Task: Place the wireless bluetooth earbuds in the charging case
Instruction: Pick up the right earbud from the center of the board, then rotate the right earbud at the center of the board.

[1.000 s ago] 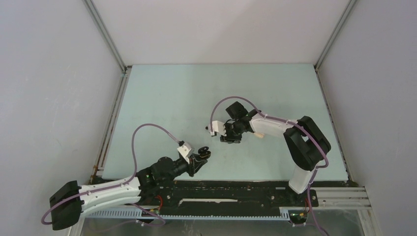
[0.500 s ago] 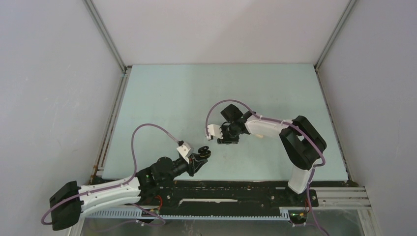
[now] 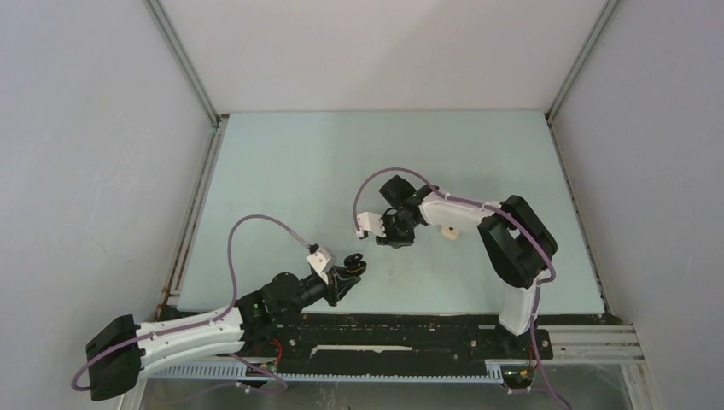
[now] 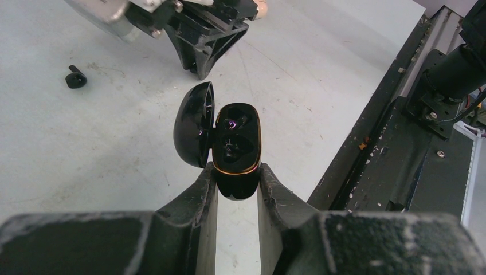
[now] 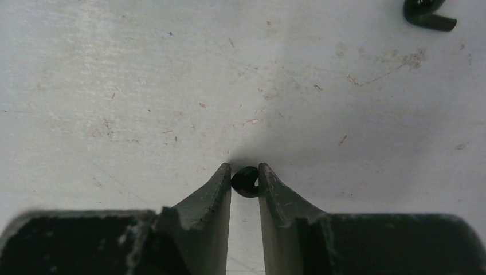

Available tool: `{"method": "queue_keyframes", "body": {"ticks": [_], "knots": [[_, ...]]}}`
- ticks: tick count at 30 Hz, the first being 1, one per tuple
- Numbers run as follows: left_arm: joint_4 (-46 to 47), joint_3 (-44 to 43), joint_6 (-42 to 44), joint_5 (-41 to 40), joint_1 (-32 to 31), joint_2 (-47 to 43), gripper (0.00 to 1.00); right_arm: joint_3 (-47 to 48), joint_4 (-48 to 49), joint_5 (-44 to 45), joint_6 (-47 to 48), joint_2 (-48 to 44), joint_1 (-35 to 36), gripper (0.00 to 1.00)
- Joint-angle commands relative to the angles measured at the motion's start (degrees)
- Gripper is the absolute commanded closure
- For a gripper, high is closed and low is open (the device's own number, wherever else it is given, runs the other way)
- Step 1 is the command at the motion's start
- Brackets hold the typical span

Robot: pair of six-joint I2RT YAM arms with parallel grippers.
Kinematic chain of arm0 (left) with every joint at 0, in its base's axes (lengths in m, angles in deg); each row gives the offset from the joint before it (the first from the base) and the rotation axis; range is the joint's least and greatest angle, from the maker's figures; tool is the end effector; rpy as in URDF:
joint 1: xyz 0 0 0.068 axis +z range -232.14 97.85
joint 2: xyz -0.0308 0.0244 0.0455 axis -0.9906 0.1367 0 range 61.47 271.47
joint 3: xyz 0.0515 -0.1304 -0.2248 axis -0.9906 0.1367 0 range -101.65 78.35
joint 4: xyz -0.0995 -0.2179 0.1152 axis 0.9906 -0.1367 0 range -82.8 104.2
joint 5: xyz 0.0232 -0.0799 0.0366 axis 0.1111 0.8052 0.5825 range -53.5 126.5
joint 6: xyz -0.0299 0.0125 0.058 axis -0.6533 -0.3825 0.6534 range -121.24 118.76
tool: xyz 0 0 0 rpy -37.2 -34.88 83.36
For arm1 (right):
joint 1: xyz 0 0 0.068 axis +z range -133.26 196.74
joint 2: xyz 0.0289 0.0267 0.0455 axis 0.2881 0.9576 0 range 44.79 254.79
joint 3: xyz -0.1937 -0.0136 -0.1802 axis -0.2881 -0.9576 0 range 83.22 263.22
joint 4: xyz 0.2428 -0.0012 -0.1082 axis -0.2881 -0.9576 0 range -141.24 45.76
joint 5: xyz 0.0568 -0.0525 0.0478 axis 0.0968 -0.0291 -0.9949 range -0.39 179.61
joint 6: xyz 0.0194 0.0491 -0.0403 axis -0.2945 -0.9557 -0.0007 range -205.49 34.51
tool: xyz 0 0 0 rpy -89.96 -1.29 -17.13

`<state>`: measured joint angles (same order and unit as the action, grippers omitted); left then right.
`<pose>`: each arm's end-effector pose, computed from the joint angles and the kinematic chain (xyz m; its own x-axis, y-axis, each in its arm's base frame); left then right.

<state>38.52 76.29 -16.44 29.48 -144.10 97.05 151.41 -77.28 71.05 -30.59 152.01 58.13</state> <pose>0.0891 -0.1539 0.1542 -0.2873 -0.0141 -0.9578 0.7709 0.5900 -0.2399 0.2632 0.2542 0.1294 0.1624 -0.8906 -0.4248 -0.9867 -0.1429 -0.0775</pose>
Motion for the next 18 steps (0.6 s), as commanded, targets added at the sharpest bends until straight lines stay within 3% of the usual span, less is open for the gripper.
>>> {"method": "queue_keyframes", "body": {"ticks": [1, 9, 18], "knots": [[2.40, -1.46, -0.71, 0.70, 0.25, -0.59, 0.99, 4.67, -4.54, -2.65, -4.72, 1.86, -2.08, 0.77], [2.40, -1.36, -0.99, 0.45, 0.25, -0.63, 0.99, 14.35, -12.54, -23.72, -22.52, 4.01, -11.21, 0.81], [2.47, -2.99, -1.13, 0.89, 0.25, 2.47, 0.99, 16.78, -13.37, -30.94, -34.91, 7.26, -12.90, 0.81]]}}
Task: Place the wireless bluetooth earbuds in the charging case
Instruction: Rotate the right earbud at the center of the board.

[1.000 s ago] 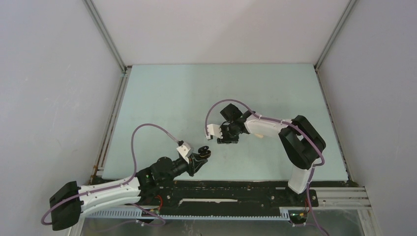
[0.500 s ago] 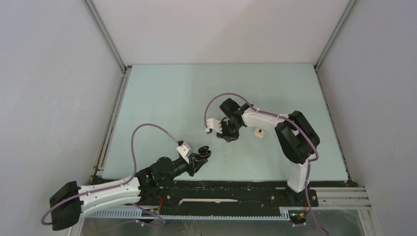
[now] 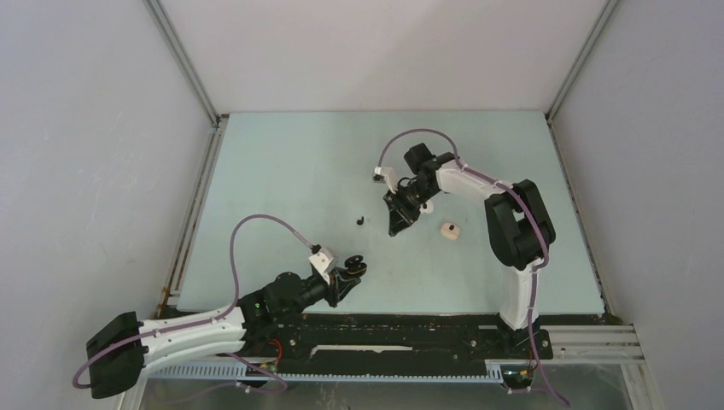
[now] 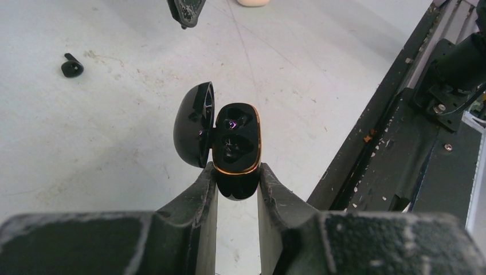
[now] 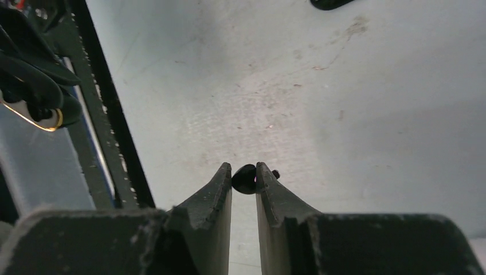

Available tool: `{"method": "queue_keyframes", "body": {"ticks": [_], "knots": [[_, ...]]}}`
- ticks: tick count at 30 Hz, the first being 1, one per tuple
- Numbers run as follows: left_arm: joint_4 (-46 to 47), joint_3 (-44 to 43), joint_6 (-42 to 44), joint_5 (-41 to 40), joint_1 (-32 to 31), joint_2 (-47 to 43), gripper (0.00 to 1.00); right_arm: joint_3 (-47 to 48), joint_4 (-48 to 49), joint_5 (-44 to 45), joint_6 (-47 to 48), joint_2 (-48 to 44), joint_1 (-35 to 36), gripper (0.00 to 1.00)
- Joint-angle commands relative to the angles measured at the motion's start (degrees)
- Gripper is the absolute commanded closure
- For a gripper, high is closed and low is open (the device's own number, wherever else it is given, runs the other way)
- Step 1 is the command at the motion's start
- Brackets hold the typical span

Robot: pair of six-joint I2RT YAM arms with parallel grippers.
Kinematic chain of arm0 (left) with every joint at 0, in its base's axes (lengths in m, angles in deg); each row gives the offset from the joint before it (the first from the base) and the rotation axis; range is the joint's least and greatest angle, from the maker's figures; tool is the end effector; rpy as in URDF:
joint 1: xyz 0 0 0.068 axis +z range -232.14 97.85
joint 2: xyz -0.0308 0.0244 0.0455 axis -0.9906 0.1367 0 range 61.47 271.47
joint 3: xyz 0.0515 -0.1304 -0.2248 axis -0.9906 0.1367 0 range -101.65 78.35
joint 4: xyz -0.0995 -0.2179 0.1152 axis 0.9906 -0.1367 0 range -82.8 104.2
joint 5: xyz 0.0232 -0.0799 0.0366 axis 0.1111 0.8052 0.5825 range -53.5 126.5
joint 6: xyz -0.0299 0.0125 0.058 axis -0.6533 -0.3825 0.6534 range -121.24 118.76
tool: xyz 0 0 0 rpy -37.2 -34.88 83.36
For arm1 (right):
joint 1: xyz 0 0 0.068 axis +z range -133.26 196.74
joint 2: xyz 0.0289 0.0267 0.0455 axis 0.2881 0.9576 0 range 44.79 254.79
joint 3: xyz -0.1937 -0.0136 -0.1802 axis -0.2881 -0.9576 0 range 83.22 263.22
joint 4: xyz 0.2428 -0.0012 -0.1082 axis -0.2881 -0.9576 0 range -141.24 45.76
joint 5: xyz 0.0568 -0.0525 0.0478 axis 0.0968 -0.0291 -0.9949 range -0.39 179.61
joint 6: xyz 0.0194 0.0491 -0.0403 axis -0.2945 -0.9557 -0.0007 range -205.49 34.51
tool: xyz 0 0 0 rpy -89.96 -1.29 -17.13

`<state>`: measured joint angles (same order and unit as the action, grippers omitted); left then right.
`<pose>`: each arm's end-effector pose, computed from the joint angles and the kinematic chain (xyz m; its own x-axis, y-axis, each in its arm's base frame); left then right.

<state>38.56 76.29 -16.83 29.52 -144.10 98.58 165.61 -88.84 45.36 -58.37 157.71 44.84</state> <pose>0.0896 -0.1548 0.1501 -0.3043 0.0039 -0.9526 0.7664 0.5949 -0.2423 0.3301 0.2178 0.1660 -0.5332 -0.6548 -0.5357 -0.8294 0.2799 0.4835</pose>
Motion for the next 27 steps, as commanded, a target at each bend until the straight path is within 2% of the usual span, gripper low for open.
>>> {"method": "queue_keyframes", "body": {"ticks": [1, 3, 7, 13, 16, 20, 27], "knots": [[2.62, -3.03, -0.80, 0.91, 0.25, 1.22, 0.99, 2.53, -1.80, -5.39, -7.36, 1.71, 0.19, 0.81], [3.03, -3.03, -0.92, 0.97, 0.25, 1.75, 0.99, 2.51, -1.84, -6.44, -7.96, 2.12, -0.41, 0.82], [4.39, -2.59, 0.09, 0.84, 0.17, 2.50, 0.99, 1.76, -2.57, -17.17, -10.16, 2.03, -3.17, 0.83], [17.74, 1.23, 9.12, 2.46, -0.36, 4.73, 0.98, -3.82, 2.23, -30.33, -15.73, -4.46, -4.28, 0.83], [22.42, 1.50, 13.60, 3.34, -0.45, 7.28, 0.97, -6.26, 5.58, -33.70, -19.84, -7.85, -3.81, 0.84], [24.45, -0.54, 18.27, 4.61, -0.45, 12.63, 0.97, -6.38, 3.71, -37.20, -21.26, -9.62, -3.20, 0.85], [33.22, -0.97, 19.09, 9.81, -0.45, 21.08, 0.98, -6.42, -6.12, -37.47, -14.05, -11.77, -1.31, 0.86]]}}
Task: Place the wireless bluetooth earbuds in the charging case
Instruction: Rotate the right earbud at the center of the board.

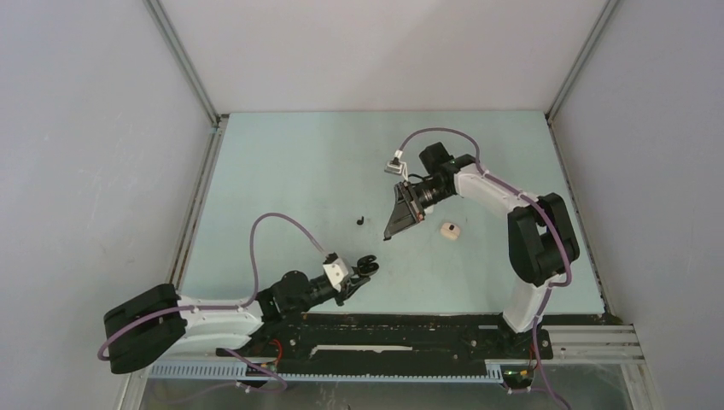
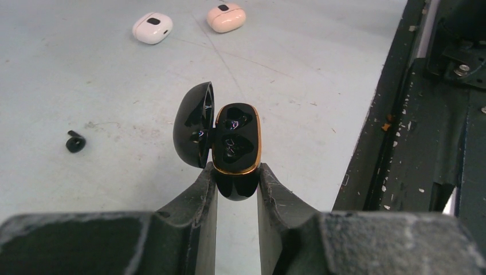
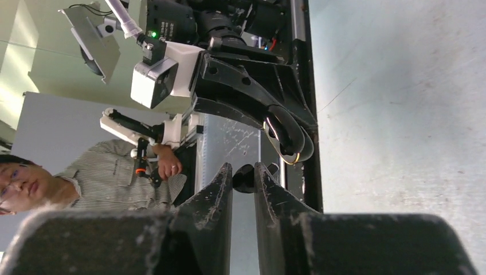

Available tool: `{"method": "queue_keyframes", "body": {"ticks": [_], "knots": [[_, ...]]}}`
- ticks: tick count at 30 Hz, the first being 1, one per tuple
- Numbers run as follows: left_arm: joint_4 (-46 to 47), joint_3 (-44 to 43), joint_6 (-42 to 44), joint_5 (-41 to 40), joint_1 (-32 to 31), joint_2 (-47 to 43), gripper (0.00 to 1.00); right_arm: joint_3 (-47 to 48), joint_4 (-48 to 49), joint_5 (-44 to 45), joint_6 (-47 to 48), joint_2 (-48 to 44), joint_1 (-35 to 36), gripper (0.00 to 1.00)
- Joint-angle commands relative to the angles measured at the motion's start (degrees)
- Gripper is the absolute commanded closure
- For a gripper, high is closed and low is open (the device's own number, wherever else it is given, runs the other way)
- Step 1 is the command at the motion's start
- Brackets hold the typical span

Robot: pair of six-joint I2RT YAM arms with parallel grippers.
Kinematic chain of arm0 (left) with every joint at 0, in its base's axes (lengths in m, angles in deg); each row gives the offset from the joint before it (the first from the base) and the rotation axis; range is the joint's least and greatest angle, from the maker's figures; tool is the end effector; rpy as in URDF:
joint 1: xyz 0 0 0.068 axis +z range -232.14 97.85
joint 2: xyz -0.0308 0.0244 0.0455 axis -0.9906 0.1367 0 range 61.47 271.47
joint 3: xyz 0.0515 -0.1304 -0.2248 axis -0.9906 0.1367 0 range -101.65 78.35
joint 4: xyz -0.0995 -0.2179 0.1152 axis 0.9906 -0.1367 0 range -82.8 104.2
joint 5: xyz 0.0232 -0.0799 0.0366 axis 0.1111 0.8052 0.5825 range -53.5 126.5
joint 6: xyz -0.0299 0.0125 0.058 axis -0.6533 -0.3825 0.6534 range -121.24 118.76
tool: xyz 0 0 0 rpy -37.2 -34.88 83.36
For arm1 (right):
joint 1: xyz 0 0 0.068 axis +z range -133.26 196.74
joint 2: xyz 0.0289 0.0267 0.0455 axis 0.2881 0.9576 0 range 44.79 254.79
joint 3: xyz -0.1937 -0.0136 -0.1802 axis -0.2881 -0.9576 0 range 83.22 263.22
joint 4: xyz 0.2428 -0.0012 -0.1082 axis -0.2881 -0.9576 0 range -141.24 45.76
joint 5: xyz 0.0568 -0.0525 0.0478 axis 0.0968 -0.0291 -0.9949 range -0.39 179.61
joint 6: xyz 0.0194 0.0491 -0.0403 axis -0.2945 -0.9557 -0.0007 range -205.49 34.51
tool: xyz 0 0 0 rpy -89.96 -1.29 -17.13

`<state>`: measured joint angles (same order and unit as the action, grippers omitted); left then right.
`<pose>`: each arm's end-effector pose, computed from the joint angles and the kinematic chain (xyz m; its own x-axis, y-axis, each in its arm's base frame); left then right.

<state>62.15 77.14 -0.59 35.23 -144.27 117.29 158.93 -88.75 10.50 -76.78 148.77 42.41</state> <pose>0.0923 -0.1723 0.1416 -0.0442 0.1080 -0.9932 0.8741 0.4856 0.0139 0.2975 0.2002 0.2161 -0.7990 -0.4157 -0.4345 -0.4701 -0.0188 0.8824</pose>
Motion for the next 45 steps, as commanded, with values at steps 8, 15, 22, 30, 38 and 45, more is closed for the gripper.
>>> {"method": "queue_keyframes", "body": {"ticks": [8, 15, 22, 30, 38, 45], "knots": [[12.05, -1.39, 2.46, 9.17, -0.28, 3.76, 1.00, 0.31, -11.80, 3.66, 11.55, -5.33, 6.23, 0.86], [12.89, -0.21, 1.85, 8.75, 0.02, 1.67, 1.00, 0.27, -11.65, 7.60, 12.94, -7.40, 10.71, 0.86], [12.97, 0.23, 1.72, 9.48, 0.25, 0.50, 1.00, 0.27, -11.40, 11.64, 13.40, -8.76, 13.08, 0.86], [12.88, 0.46, 1.90, 10.28, 0.25, -0.01, 1.00, 0.27, -11.15, 15.30, 13.29, -9.15, 14.02, 0.87], [12.00, 0.00, 1.99, 8.15, 0.25, 0.93, 1.00, 1.14, -12.11, 16.15, 13.94, -9.62, 14.18, 0.88], [2.10, -3.04, 2.38, -5.58, 0.34, 1.70, 1.00, 1.24, -15.35, 17.02, 17.35, -9.72, 9.77, 0.88]]}}
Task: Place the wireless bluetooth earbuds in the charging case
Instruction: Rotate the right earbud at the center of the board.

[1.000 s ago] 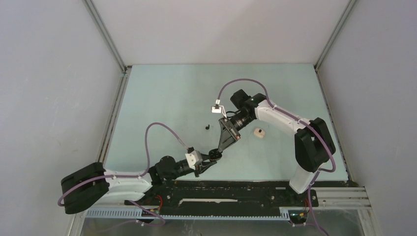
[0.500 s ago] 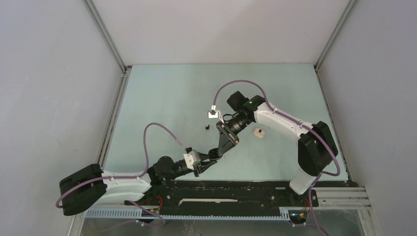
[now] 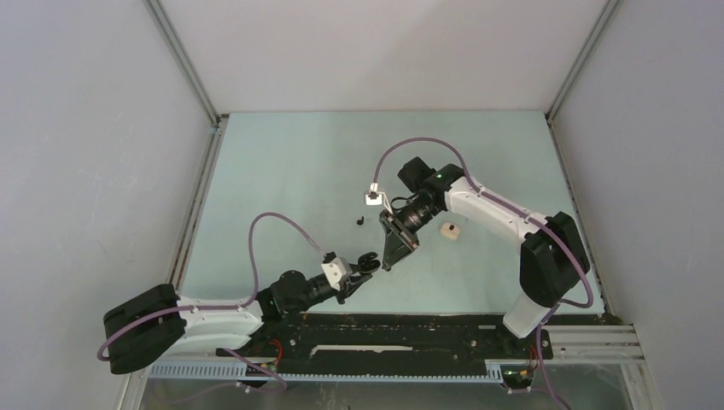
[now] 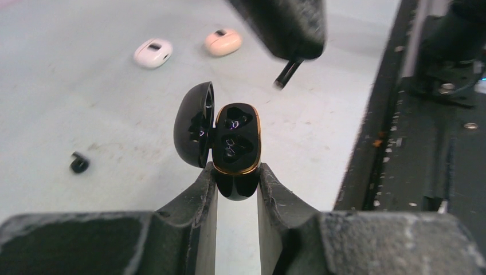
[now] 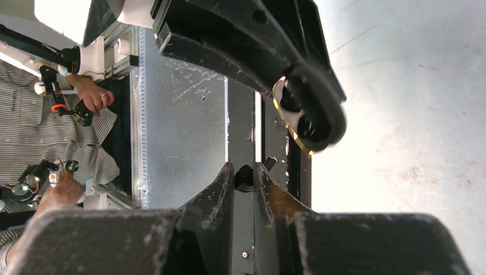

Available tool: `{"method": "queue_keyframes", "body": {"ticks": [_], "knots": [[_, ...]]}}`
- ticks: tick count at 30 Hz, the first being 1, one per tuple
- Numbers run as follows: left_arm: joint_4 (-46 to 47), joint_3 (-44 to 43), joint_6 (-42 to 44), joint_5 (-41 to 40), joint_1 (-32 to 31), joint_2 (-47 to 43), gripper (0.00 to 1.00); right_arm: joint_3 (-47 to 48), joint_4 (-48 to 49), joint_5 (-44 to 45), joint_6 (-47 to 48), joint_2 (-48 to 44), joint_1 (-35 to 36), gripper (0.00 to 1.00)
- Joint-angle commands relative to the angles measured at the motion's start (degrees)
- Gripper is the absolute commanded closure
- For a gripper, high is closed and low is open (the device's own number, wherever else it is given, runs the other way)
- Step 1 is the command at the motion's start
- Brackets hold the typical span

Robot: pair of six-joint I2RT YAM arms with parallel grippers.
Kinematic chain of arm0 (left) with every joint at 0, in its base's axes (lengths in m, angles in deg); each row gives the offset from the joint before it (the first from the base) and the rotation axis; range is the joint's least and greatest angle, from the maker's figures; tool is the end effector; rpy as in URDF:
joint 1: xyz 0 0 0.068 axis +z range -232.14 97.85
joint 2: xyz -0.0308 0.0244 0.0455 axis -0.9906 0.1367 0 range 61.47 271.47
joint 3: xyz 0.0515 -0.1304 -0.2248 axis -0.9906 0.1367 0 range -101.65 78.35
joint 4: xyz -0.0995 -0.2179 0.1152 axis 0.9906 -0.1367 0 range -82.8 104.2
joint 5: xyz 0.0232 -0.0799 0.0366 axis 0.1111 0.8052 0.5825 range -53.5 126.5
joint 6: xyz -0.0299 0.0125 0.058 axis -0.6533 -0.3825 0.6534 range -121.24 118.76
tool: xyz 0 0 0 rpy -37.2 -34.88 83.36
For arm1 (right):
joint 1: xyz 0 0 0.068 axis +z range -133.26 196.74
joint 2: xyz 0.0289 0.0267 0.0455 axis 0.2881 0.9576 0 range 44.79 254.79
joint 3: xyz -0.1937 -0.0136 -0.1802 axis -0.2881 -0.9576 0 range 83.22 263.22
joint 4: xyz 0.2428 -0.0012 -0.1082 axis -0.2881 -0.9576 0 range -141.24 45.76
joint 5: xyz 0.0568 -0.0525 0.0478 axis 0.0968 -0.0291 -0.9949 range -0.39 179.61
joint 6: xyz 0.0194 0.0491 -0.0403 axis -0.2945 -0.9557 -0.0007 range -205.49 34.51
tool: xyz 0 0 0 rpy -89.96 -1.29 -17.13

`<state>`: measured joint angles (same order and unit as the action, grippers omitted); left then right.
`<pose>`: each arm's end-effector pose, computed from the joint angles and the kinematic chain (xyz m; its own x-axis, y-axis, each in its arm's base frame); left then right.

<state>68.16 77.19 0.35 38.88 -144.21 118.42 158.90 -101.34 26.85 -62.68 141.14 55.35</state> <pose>0.0902 -0.1751 0.1511 0.0102 0.0401 -0.9991 0.9023 0.4304 0.0265 0.2239 0.2386 0.2399 -0.5363 -0.6553 -0.5320 -0.6949 -0.0150 0.7190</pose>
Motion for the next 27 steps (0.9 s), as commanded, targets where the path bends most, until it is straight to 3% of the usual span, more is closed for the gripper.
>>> {"method": "queue_keyframes", "body": {"ticks": [1, 7, 14, 19, 27], "knots": [[-5.57, -3.72, 1.47, -10.65, 0.28, 1.06, 1.00, 1.26, -3.67, 0.94, 4.48, -1.27, -4.40, 0.88], [-7.81, -3.93, 1.32, -15.54, 0.45, -0.01, 1.00, 1.71, -11.70, 4.24, 12.42, 11.88, -10.85, 0.91], [-7.81, -2.70, 1.15, -15.21, 0.63, -2.91, 1.00, 5.48, -11.76, 8.26, 12.14, 24.96, -12.29, 0.92], [-7.73, -2.70, 1.05, -14.42, 0.63, -2.93, 1.00, 9.31, -6.52, 12.05, 6.31, 27.86, -14.32, 0.90], [-7.33, -3.05, 0.89, -13.37, 0.63, -1.92, 1.00, 12.29, -0.24, 18.38, 1.63, 27.95, -15.45, 0.76]]}}
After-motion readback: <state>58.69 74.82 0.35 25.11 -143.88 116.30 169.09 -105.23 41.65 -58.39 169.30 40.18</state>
